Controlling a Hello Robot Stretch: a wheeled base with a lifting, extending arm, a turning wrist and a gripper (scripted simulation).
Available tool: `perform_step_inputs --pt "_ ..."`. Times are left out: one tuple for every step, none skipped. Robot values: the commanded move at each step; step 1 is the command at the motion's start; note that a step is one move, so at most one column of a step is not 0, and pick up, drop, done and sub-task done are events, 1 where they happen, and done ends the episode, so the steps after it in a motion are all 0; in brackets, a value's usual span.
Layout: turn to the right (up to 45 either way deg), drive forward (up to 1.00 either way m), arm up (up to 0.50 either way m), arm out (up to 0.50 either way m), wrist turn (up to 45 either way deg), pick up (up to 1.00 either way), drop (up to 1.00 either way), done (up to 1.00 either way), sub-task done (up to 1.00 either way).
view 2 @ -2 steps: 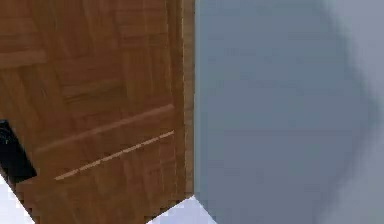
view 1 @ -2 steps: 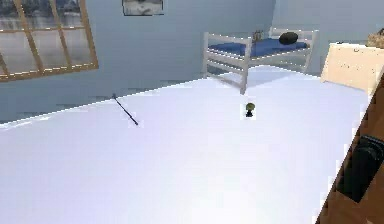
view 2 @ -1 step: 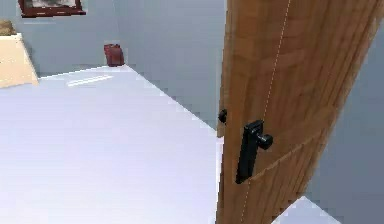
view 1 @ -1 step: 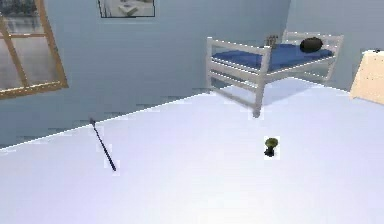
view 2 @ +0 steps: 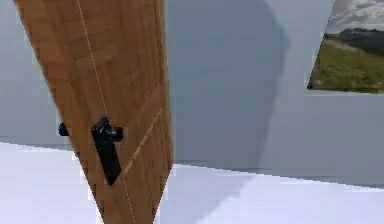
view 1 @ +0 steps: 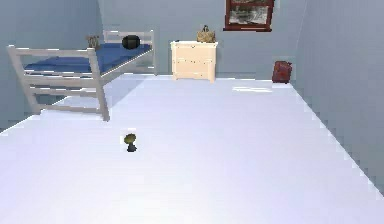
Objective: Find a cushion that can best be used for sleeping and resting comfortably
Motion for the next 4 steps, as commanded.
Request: perform_step_inputs --pt "0.0 1.00 0.00 0.00 0.0 0.00 0.00 0.00 0.00" --pt "0.0 1.00 0.00 0.00 0.0 0.00 0.00 0.00 0.00" --pt "15.0 0.00 0.00 0.00 0.0 0.00 0.00 0.00 0.00" --pt "0.0 0.05 0.00 0.00 0.0 0.00 0.00 0.00 0.00"
